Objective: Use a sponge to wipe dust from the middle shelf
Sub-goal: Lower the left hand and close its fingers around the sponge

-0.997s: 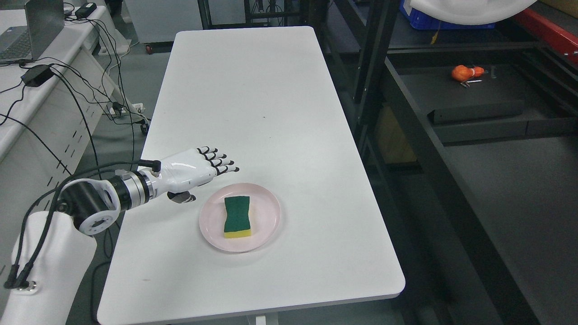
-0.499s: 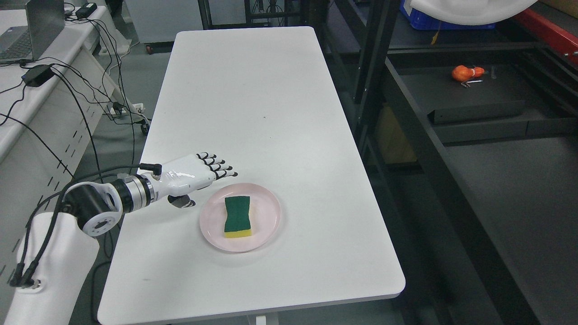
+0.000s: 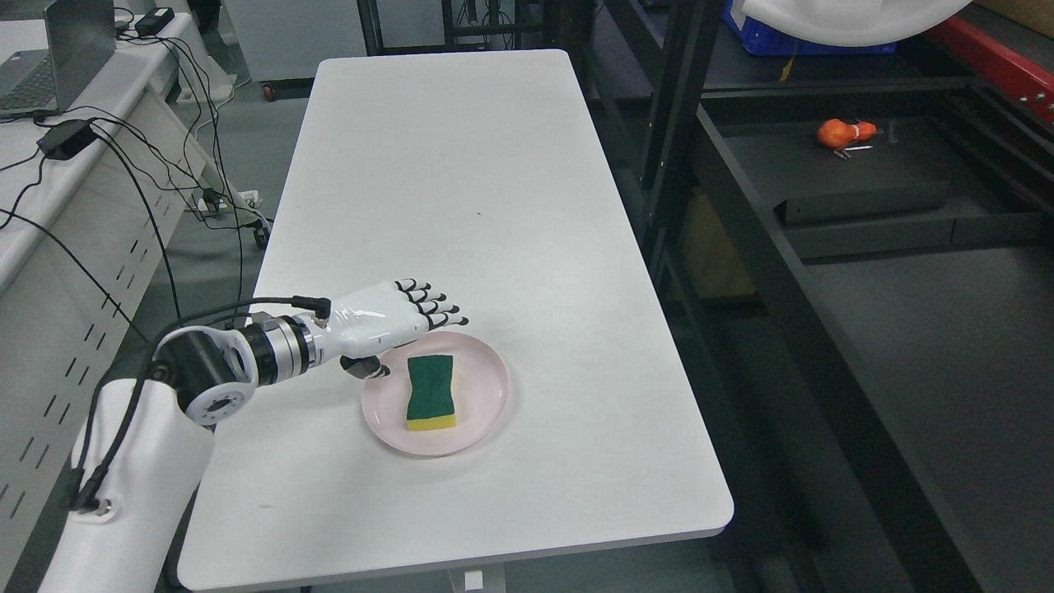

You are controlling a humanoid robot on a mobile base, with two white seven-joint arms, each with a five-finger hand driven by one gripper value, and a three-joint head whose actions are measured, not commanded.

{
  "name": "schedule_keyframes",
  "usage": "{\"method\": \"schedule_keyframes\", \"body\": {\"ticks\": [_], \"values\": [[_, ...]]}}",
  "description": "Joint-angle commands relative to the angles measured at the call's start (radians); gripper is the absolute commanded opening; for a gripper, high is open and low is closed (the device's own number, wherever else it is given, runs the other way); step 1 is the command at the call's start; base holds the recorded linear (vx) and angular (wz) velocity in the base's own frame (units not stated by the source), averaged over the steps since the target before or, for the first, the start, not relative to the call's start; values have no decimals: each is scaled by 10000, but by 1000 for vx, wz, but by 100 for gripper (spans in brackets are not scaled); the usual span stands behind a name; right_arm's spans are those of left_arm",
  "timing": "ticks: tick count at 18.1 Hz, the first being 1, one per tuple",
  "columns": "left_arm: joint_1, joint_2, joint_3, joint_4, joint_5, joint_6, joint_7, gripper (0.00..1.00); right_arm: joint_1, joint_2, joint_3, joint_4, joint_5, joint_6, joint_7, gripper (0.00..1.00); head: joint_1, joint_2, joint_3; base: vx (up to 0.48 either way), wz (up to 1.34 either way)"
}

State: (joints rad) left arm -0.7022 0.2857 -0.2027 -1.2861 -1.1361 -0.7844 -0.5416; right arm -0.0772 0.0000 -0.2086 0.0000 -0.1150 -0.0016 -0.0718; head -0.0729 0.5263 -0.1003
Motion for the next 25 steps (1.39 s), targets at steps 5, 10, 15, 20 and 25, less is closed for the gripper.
{"method": "schedule_keyframes", "body": {"ticks": [5,10,15,20,25], "values": [[28,-433,-720,144,-52,-10,-45,95,-10,-175,0,-175,0,722,-3,100,0,0,0,-44,-55],[-478,271,139,68,-22,-10,-61,95,-10,-175,0,-175,0,722,-3,100,0,0,0,-14,-10],[-311,334,218,-70,9,-10,-61,95,-10,-175,0,-175,0,722,-3,100,0,1,0,0,6],[27,-48,-442,281,-37,-10,-61,95,-10,-175,0,-175,0,722,-3,100,0,1,0,-2,25],[-187,-172,-350,1277,-52,-10,-15,92,5,-175,0,-175,0,737,-3,100,0,0,0,-1,23]]}}
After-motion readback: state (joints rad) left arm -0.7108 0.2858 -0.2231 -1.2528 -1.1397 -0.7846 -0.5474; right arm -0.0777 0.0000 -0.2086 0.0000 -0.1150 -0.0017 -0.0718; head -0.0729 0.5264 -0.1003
